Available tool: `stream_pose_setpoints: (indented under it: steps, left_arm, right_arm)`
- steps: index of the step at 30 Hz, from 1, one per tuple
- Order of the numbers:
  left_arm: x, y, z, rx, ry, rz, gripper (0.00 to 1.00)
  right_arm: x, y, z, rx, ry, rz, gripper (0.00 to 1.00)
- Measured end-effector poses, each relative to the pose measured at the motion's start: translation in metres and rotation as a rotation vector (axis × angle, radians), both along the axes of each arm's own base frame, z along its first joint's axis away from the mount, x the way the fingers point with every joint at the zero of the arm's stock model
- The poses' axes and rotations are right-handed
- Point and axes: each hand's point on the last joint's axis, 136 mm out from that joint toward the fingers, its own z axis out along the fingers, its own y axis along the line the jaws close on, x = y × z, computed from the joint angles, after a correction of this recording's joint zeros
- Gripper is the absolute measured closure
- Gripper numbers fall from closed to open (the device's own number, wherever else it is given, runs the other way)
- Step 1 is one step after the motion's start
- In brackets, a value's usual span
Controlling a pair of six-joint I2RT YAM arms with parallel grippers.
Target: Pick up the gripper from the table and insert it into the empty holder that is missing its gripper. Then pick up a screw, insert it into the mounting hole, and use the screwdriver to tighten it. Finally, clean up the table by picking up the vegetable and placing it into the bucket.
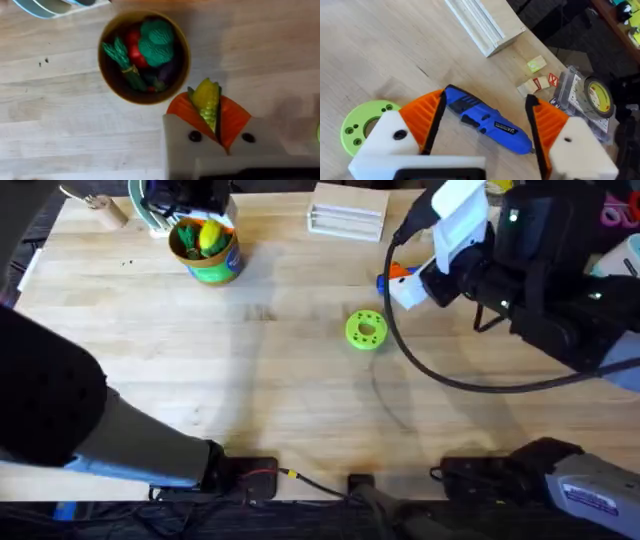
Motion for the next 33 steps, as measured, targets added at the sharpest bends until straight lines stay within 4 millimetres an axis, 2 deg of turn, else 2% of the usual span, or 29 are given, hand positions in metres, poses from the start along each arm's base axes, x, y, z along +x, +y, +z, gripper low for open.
stream_pose_setpoints:
  steps: [3,7,11,14,20,21,26,28,33]
  left_arm:
    - [0.014,0.018,0.007,-0.006,-0.068,0.065,0.975]
    - [0.032,0.054,0.019,-0.044,-0.169,0.234,0.975]
    - [0.043,0.085,0.016,-0.094,-0.216,0.388,0.975]
    - [0.048,0.091,0.004,-0.13,-0.203,0.43,0.975]
    - [0.053,0.083,-0.018,-0.169,-0.154,0.438,0.969]
    - [0.053,0.082,-0.019,-0.172,-0.149,0.437,0.871]
    - [0.052,0.08,-0.02,-0.18,-0.142,0.435,0.086]
    - [0.051,0.08,-0.021,-0.177,-0.133,0.425,0.015]
    - [0.041,0.078,-0.023,-0.143,-0.094,0.375,0.007]
  right_arm:
    - [0.0,0.0,0.0,0.0,0.0,0.0,0.01]
    - [0.0,0.0,0.0,0.0,0.0,0.0,0.01]
    - [0.0,0.0,0.0,0.0,0.0,0.0,0.01]
    - [0.0,0.0,0.0,0.0,0.0,0.0,0.01]
    - [0.0,0.0,0.0,0.0,0.0,0.0,0.01]
    - [0.0,0.0,0.0,0.0,0.0,0.0,0.01]
    - [0.0,0.0,0.0,0.0,0.0,0.0,0.009]
    - [0.0,0.0,0.0,0.0,0.0,0.0,0.01]
    - [0.0,0.0,0.0,0.006,0.002,-0.003,0.01]
